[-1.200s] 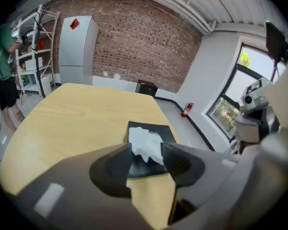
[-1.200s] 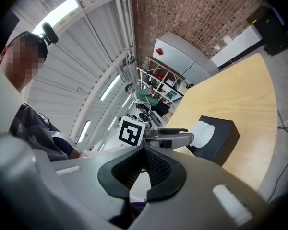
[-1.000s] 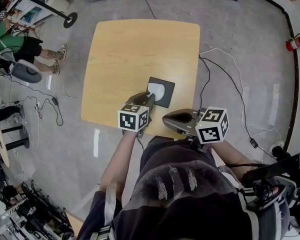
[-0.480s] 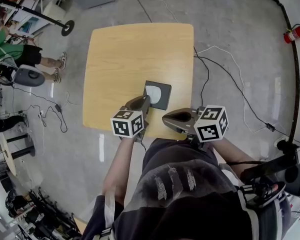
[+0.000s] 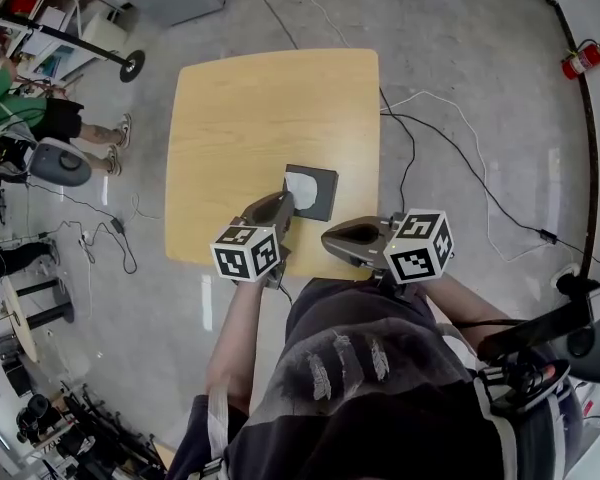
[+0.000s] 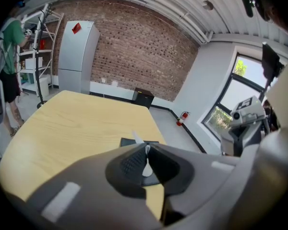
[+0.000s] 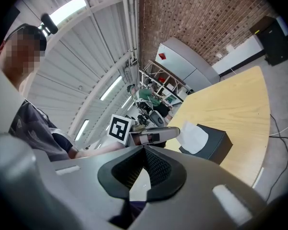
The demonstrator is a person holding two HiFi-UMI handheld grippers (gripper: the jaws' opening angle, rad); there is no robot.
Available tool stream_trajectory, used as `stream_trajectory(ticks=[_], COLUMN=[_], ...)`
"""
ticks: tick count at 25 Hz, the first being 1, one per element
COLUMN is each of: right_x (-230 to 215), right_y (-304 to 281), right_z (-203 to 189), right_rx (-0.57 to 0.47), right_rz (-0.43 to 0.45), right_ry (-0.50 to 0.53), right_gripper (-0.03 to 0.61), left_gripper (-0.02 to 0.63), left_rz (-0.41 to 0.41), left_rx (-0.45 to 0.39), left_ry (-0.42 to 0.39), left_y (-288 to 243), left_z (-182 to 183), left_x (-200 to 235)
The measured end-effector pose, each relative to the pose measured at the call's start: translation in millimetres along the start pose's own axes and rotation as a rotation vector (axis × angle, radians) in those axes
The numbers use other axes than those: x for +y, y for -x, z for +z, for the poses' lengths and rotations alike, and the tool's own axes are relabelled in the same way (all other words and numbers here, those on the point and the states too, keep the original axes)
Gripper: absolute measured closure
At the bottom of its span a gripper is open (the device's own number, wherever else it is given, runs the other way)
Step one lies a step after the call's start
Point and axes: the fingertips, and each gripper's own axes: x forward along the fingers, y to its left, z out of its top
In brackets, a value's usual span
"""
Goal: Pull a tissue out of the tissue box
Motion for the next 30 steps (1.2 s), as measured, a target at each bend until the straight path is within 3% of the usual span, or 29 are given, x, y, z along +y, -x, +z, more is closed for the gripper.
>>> stream_trajectory(ticks=[17, 30], right_x=[-2.8, -5.9], right_y=[2.8, 6.4], right_z=[-8.6, -12.7], right_rx=[-0.003, 0.015], right_rz=[-0.014, -0.020], right_ry=[-0.008, 0.006], right_gripper=[0.581, 0.581], left_gripper=[0.603, 0.603], left_rz=[-0.015, 0.027], left_rx=[-0.089, -0.180], left_ry=[-0.035, -0.049], left_y=[18.9, 40.5], left_z=[27.2, 44.5], left_x=[-3.7, 11.0])
